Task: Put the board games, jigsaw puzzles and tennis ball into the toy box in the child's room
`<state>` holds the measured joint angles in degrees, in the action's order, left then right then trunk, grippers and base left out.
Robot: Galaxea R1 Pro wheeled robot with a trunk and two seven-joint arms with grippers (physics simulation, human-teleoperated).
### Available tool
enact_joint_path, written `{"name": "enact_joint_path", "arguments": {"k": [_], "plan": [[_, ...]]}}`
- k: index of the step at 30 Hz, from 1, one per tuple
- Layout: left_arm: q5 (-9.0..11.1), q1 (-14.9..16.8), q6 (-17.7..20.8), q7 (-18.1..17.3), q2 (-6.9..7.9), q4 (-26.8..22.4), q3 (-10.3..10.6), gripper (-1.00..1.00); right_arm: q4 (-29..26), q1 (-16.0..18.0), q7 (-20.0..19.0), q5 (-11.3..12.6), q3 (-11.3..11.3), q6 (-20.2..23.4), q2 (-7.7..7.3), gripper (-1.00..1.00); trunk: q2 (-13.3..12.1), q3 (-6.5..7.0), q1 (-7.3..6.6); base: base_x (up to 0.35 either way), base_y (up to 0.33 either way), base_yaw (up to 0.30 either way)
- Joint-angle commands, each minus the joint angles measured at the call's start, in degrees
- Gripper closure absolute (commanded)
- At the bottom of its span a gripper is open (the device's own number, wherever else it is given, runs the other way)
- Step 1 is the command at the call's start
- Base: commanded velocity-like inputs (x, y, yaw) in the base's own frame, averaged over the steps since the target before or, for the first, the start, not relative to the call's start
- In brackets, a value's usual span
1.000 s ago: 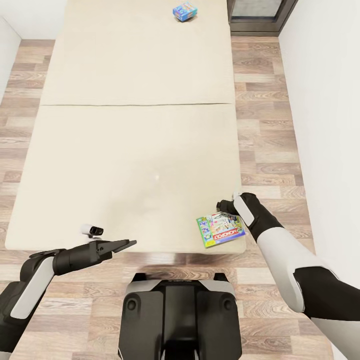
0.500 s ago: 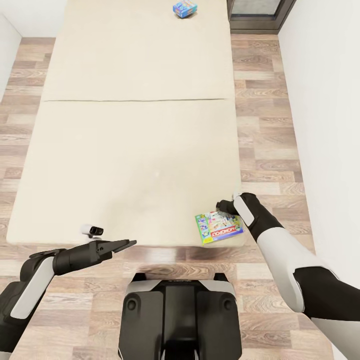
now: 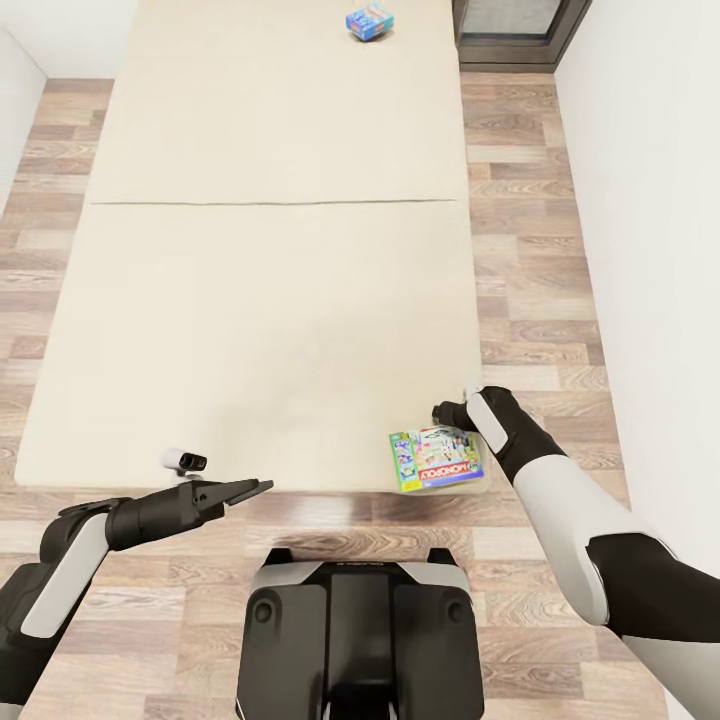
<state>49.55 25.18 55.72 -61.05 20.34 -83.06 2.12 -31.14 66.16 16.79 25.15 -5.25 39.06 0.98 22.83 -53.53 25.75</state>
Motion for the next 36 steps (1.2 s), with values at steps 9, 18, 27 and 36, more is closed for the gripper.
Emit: {"name": "enact_joint_path", "arguments": {"k": [9,18,27,36], "plan": [[0.2,0.0,0.3,0.0,0.05,0.0,0.1,-1.0,-0.1,0.0,0.5,0.6,-0.3,0.1,-0.03,-1.0,0.1,-0.04,0.04,-0.034,0.0,0.0],[0.2,0.0,0.3,0.0,0.05,0.0,0.1,-1.0,-0.1,0.0,0.5,0.6,-0.3,0.1,-0.02,-1.0,0.1,-0.04,0.04,-0.054,0.0,0.0],[0.2,0.0,0.3,0.0,0.05,0.0,0.1,-1.0,-0.1,0.0,0.5,0.6,-0.3,0.1,0.03,-1.0,0.1,-0.04,0.04,-0.045,0.0,0.0],[0.2,0.0,0.3,0.0,0.05,0.0,0.1,-1.0,-0.1,0.0,0.6,0.6,-0.4,0.1,0.13,-1.0,0.1,-0.04,0.04,-0.016,0.0,0.0]]}}
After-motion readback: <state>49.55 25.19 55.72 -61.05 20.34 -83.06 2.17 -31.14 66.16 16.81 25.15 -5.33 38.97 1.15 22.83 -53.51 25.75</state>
